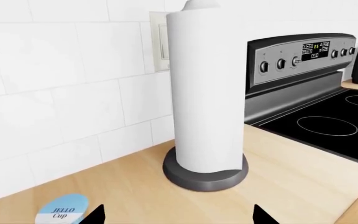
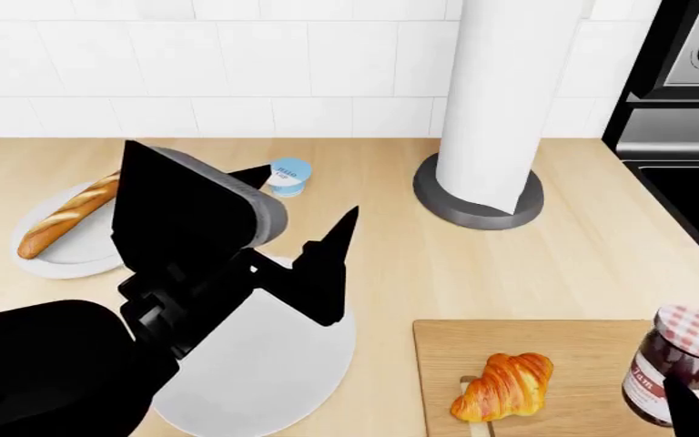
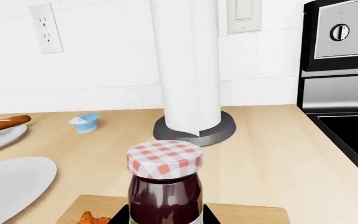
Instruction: From the different types of pastries on the counter, select a croissant and place it on the cutting board. Then retrieve a jar of jam from the cabinet and place it alongside the croissant on the cutting board.
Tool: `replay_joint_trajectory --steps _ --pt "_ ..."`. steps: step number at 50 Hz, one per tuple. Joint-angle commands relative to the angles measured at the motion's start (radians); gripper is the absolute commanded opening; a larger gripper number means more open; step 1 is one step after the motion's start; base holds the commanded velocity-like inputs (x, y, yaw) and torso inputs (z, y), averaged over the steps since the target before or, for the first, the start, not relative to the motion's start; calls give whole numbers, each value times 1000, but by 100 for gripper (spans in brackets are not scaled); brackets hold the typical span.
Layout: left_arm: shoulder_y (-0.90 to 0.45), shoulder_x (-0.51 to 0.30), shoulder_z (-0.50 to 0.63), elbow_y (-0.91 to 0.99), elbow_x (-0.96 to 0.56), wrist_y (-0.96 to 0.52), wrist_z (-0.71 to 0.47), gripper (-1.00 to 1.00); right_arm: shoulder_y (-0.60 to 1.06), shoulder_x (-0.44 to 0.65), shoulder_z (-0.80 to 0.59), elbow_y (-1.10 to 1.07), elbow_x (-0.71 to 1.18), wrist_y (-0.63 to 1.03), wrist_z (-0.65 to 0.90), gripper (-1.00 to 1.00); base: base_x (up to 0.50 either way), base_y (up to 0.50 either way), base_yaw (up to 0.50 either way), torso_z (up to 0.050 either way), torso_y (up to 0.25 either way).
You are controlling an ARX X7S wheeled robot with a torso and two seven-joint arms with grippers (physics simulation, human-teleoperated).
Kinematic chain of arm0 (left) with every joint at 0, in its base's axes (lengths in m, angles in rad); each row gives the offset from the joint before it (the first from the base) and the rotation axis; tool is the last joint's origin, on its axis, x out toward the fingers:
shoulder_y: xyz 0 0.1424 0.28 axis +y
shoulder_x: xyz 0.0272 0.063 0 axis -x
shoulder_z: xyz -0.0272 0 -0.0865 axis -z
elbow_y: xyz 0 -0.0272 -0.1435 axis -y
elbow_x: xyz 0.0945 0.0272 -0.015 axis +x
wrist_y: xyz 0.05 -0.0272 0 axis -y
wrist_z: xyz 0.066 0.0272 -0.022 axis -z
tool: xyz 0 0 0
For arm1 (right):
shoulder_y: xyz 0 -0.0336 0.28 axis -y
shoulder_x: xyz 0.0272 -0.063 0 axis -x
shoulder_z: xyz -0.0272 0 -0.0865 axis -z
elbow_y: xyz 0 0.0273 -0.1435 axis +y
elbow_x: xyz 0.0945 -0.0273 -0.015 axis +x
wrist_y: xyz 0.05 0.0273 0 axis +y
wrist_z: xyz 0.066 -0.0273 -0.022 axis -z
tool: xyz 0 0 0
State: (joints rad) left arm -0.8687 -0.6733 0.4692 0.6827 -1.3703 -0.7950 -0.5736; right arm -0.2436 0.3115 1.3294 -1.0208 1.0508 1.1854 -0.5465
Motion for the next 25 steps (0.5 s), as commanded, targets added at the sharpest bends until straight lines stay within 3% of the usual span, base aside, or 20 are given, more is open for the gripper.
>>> replay_joint_trajectory --steps 1,25 --pt "5 -1 4 -2 6 5 4 100 -58 -64 -133 8 -203 -146 -91 -100 0 0 0 0 0" --pt "6 0 13 -7 12 9 8 100 -104 -127 -285 98 -408 -354 -148 -100 0 0 0 0 0"
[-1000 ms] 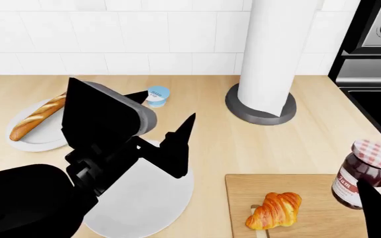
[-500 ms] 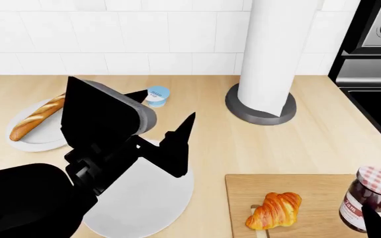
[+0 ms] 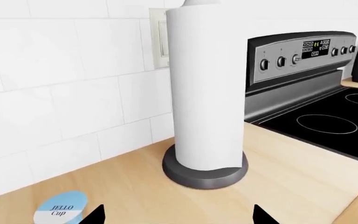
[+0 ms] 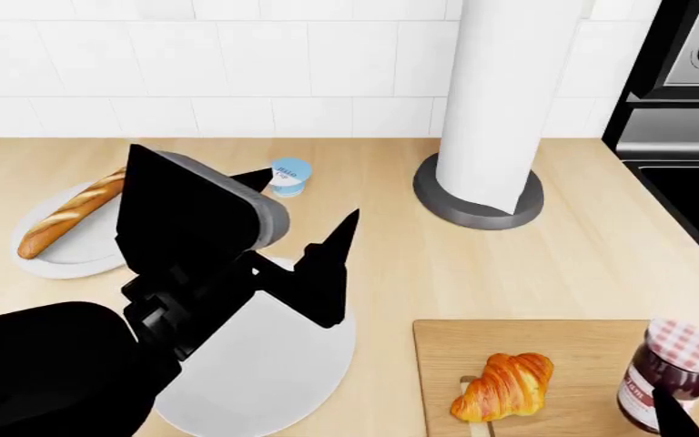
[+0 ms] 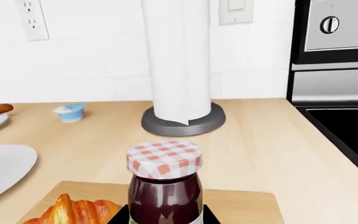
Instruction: From the different types of pastries on the counter, select a croissant and place it on the cutting board. Then retrieve a jar of jam from the cabinet and place it alongside the croissant on the cutting board.
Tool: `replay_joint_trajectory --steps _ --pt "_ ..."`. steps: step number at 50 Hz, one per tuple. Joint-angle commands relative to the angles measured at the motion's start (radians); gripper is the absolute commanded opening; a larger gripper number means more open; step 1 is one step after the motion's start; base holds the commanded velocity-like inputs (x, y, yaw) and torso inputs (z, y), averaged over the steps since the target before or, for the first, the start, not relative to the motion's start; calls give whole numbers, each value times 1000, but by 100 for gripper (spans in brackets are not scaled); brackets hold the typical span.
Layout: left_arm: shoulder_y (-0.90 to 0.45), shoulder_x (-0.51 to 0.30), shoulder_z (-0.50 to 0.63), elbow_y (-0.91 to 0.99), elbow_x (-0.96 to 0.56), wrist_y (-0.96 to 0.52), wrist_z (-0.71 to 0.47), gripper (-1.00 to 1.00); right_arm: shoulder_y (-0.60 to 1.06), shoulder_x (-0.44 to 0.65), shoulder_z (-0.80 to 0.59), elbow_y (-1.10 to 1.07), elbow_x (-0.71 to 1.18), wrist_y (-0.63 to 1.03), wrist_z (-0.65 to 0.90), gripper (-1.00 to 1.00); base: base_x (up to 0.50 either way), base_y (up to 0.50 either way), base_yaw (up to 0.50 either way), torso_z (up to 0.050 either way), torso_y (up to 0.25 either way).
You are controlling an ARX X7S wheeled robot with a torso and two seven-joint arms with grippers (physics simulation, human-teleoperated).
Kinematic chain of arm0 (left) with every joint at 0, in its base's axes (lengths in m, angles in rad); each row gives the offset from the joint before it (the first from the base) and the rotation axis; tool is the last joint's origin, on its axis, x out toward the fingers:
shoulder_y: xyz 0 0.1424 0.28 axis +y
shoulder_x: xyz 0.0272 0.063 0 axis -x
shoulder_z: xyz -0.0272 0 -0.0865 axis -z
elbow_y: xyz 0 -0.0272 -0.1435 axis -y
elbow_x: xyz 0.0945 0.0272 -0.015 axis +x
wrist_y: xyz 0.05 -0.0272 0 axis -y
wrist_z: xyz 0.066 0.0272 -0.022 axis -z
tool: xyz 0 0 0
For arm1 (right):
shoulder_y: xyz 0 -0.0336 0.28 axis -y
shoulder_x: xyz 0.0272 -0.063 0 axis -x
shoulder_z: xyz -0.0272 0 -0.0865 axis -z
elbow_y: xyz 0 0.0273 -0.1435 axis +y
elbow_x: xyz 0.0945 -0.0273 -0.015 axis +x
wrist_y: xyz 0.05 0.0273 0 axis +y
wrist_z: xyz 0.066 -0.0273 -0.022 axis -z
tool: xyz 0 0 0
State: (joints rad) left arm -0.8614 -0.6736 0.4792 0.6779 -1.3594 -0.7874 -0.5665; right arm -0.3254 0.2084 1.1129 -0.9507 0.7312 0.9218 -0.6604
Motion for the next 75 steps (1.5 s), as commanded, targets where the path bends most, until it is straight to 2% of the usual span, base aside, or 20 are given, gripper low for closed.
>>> replay_joint_trajectory --steps 1,19,24,25,36,54,68,75 --pt "-1 -1 3 -2 1 2 1 100 -25 -25 -75 30 -96 -97 -36 -100 0 0 0 0 0" --pt "-2 -6 5 -5 4 7 7 100 -92 -46 -141 59 -205 -226 -82 -100 0 0 0 0 0" --pt "-8 -6 5 -4 -2 5 2 100 -103 -41 -120 50 -190 -226 -86 -100 0 0 0 0 0" --pt "-8 -6 5 -3 -3 5 1 100 -106 -42 -116 50 -187 -229 -88 100 0 0 0 0 0" --pt "-7 -11 4 3 -10 7 -6 100 -131 -53 -114 73 -198 -275 -114 100 0 0 0 0 0" --pt "-9 -13 7 2 -14 10 -8 100 -140 -12 -12 33 -82 -227 -101 100 0 0 0 0 0" --pt "-18 -13 8 3 -22 10 -13 100 -154 76 282 -33 262 -150 -14 100 0 0 0 1 0" --pt "-27 -7 14 0 -25 6 -15 100 -225 182 481 -36 573 -158 122 100 0 0 0 0 0"
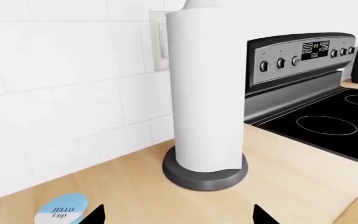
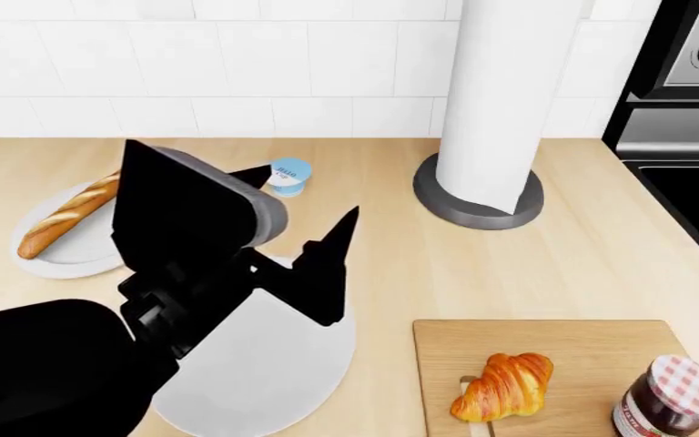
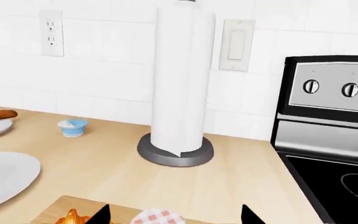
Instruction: From the different types of pastries on the counter, select a croissant and place it on the cutting board. Then retrieve a jar of jam from the cabinet and place it alongside the croissant on the cutting board.
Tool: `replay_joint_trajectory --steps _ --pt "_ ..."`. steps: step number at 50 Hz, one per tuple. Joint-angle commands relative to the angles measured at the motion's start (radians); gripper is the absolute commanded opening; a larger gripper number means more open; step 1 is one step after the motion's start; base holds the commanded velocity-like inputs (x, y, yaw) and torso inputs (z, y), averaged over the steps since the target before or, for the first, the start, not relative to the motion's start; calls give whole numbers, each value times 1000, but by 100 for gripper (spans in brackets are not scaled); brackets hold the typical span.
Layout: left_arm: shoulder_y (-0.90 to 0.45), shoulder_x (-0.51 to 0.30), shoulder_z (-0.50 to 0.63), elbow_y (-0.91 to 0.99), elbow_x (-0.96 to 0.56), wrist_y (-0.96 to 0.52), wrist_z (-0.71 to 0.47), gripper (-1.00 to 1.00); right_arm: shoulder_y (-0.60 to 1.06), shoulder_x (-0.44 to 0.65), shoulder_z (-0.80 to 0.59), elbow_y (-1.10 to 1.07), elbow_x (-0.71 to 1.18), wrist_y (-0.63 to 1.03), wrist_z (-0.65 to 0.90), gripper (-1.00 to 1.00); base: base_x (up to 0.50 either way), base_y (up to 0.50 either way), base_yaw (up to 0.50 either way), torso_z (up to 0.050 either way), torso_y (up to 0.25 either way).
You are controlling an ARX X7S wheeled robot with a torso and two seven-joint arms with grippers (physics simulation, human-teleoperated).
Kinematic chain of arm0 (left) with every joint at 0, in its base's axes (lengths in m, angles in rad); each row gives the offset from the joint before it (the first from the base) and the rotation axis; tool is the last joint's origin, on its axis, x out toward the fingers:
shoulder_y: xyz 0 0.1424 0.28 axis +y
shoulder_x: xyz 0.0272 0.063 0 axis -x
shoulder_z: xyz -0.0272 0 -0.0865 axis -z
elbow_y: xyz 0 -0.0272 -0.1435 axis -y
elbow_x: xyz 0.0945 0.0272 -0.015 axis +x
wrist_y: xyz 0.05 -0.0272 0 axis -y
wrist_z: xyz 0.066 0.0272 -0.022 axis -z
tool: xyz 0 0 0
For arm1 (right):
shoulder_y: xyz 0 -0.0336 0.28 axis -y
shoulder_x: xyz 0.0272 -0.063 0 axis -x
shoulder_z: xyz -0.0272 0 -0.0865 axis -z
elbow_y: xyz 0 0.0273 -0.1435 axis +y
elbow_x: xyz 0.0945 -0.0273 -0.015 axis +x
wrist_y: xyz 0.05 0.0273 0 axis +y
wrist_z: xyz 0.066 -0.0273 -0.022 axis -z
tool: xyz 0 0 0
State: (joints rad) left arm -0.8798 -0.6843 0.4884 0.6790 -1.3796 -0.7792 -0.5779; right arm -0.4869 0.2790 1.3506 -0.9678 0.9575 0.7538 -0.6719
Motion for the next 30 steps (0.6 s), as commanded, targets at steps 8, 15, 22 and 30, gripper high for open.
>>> replay_joint_trajectory --steps 8,15,22,30 --pt "-2 -4 0 5 -8 4 -5 100 -132 212 372 7 542 -28 247 100 0 0 0 0 0" --pt "-8 -9 -6 5 -12 7 -8 100 -175 253 461 37 623 -49 282 100 0 0 0 0 0" --pt "-2 -38 -68 23 -2 57 -29 100 -218 283 552 75 687 -59 300 100 0 0 0 0 0" --pt "13 -136 -194 87 -54 116 -146 100 -251 318 644 124 747 -56 322 100 0 0 0 0 0"
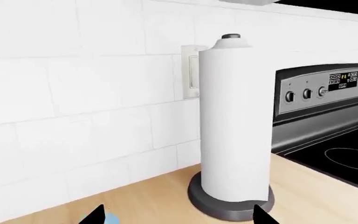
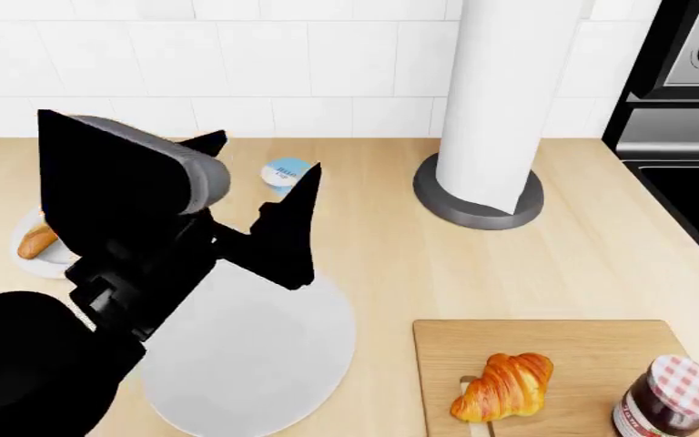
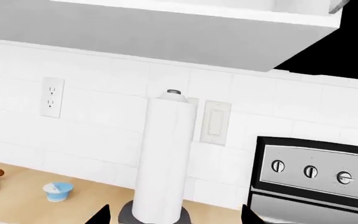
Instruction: From the different types of pastries on the counter, select a croissant and place it on the cutting board. Then retrieve a jar of jam from the cabinet and place it alongside the croissant on the cutting board.
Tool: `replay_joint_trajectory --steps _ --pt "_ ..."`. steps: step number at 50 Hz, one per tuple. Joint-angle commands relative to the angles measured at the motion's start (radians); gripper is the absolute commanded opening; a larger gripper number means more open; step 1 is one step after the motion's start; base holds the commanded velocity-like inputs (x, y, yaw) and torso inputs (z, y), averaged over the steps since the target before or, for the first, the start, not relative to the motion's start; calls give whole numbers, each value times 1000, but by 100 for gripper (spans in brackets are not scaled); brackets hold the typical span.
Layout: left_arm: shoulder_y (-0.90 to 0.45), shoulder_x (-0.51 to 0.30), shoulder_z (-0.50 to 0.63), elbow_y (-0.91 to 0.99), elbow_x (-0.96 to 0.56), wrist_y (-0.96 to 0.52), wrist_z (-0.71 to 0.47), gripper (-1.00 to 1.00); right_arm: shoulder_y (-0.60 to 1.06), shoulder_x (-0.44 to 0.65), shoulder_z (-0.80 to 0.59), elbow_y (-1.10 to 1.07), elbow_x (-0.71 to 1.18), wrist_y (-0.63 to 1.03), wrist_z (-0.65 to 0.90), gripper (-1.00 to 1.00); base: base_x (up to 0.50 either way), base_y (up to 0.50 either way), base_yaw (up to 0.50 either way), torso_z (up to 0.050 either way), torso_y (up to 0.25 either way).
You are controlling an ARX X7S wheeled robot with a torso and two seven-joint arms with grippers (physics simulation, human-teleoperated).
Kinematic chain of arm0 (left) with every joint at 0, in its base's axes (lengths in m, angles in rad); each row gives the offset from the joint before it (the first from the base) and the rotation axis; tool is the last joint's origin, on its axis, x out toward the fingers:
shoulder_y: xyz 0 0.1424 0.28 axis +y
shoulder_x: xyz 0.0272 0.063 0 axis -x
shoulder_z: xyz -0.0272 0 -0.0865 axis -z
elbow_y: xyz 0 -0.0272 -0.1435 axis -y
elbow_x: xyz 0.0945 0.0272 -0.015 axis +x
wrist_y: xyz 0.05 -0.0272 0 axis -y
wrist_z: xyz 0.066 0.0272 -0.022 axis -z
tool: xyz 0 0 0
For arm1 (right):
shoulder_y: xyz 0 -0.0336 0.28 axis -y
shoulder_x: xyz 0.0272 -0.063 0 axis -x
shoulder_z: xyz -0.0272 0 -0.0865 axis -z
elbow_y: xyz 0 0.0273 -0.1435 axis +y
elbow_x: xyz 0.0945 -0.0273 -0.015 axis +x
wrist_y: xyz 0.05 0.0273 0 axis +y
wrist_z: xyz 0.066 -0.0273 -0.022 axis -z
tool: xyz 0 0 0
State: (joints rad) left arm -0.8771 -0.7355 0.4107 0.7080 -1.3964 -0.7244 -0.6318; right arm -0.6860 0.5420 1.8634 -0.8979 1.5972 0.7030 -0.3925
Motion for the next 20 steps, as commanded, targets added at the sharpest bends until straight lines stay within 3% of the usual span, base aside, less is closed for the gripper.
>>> replay_joint_trajectory --steps 1,11,20 --pt "6 -99 -129 72 -47 64 -107 100 -53 59 138 58 112 -4 45 100 0 0 0 0 0" --pt "48 -261 -323 218 -96 151 -249 100 -36 73 168 77 126 20 56 100 0 0 0 0 0" --pt "90 -328 -434 276 -79 196 -296 100 -42 93 225 99 171 27 83 100 0 0 0 0 0"
